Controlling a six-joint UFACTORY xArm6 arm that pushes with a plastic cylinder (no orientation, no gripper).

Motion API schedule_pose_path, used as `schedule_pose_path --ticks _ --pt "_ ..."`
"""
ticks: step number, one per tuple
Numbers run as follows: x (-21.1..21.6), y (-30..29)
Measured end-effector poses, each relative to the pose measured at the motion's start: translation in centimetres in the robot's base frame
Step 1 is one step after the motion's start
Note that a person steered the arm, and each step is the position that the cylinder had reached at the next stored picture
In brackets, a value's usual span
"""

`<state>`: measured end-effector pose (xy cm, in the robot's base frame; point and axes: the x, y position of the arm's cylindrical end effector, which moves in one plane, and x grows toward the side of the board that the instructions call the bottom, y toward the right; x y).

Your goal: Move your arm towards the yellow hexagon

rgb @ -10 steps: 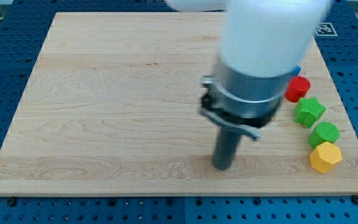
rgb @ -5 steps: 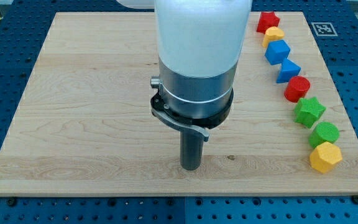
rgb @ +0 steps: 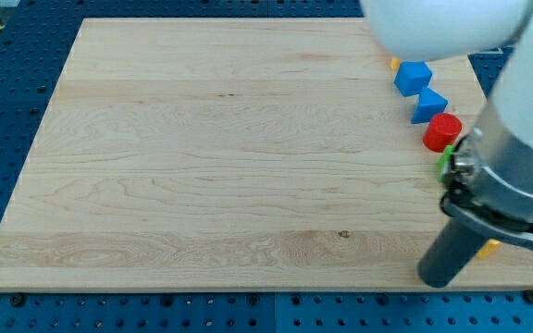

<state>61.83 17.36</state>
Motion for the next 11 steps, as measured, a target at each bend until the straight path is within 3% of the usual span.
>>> schedule_pose_path --ticks 3,11 --pt "-0.1 11.2" --pt "-1.1 9.5"
